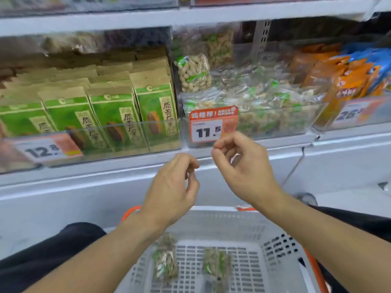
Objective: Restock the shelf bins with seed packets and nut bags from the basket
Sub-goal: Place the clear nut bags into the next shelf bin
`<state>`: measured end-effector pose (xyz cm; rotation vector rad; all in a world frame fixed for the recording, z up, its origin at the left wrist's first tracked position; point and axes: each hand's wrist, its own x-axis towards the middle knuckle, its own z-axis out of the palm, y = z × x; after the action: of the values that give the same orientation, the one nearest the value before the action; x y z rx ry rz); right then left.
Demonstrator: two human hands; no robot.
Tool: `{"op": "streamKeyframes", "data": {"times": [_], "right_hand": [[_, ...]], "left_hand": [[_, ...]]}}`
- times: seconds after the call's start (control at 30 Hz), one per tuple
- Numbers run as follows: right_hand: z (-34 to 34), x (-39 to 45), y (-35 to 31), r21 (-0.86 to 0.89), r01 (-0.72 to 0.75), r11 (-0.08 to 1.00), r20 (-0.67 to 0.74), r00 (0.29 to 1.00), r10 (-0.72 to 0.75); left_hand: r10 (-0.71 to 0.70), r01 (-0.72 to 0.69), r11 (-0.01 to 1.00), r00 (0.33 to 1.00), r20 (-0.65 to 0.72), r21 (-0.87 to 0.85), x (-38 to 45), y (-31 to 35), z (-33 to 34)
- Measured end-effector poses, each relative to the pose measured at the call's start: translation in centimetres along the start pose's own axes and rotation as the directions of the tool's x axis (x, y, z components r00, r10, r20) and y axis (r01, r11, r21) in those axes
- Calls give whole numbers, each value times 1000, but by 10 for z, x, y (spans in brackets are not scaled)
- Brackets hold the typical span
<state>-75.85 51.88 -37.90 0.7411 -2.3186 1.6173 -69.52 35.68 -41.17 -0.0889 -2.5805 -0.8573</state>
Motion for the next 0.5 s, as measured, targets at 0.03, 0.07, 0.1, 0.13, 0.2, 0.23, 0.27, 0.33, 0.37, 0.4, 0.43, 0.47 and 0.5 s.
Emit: {"op": "streamKeyframes", "data": {"times": [0.03,0.07,0.1,0.13,0.2,0.23,0.27,0.33,0.37,0.4,0.43,0.47,0.5], "right_hand": [[9,-16,11,-32,-54,998,65,996,56],[18,-30,24,-88,-133,987,172,974,147],[26,-45,39,-157,-235,959,312,910,274],[32,-60,55,-220,-341,914,454,794,406],[42,-89,84,-334,-476,813,625,534,570],[45,-104,98,-399,-478,782,645,460,610],[47,-120,111,-463,-460,758,640,418,645],[55,-150,135,-572,-433,696,589,374,717],[59,-165,146,-610,-436,662,561,352,749],[62,-180,156,-641,-439,630,545,318,776],[64,-194,164,-670,-439,598,535,273,800],[66,-208,168,-701,-432,568,527,223,820],[68,-223,174,-725,-431,537,509,190,840]], "left_hand": [[-115,116,993,991,73,-2,-18,-15,9],[-235,239,971,963,129,-17,-37,-29,19],[-354,366,930,919,174,-40,-61,-43,30],[-465,486,872,860,211,-58,-89,-56,40],[-636,668,743,718,283,-26,-148,-78,56],[-691,724,689,645,327,27,-175,-86,63],[-727,754,650,582,364,93,-196,-93,68],[-771,773,606,513,376,189,-221,-103,74],[-782,779,597,511,356,193,-226,-106,77],[-788,783,593,517,335,186,-226,-108,79],[-793,786,590,520,319,183,-225,-109,81],[-798,788,586,519,306,189,-223,-111,84],[-803,789,581,517,297,198,-221,-111,86]]}}
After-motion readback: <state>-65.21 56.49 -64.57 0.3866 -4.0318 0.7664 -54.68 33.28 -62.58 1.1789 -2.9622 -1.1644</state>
